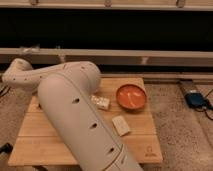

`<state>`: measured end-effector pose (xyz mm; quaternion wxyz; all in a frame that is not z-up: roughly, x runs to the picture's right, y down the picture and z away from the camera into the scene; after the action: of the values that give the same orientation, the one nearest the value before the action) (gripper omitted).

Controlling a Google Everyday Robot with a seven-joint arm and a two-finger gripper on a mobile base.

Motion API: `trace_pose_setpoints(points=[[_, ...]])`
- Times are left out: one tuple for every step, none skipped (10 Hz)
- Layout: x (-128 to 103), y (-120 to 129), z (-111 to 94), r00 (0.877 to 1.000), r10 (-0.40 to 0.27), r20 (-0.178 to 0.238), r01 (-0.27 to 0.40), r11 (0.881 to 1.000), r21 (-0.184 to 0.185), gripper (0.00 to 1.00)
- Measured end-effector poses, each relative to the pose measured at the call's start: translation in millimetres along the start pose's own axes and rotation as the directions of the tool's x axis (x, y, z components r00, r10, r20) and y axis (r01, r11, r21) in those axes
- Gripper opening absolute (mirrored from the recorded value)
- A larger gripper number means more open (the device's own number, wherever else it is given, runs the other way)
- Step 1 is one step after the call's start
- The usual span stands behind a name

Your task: Place the pepper in the ceramic cup

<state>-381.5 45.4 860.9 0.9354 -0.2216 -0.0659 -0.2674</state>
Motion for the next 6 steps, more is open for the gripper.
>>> trace_pose_setpoints(points=[[-4, -2, 10, 0.999, -0.028, 0.024, 0.029, 0.999, -0.023, 0.8], [-3, -4, 17, 0.999, -0.04, 0.029, 0.041, 0.999, -0.034, 0.8], [1, -6, 26, 0.998, -0.051, 0.034, 0.053, 0.998, -0.045, 0.8], [5, -9, 35, 0.998, -0.059, 0.038, 0.061, 0.997, -0.052, 0.8], [7, -11, 40, 0.997, -0.064, 0.041, 0.067, 0.996, -0.054, 0.8], [8, -13, 46, 0.997, -0.069, 0.045, 0.071, 0.996, -0.056, 0.8]])
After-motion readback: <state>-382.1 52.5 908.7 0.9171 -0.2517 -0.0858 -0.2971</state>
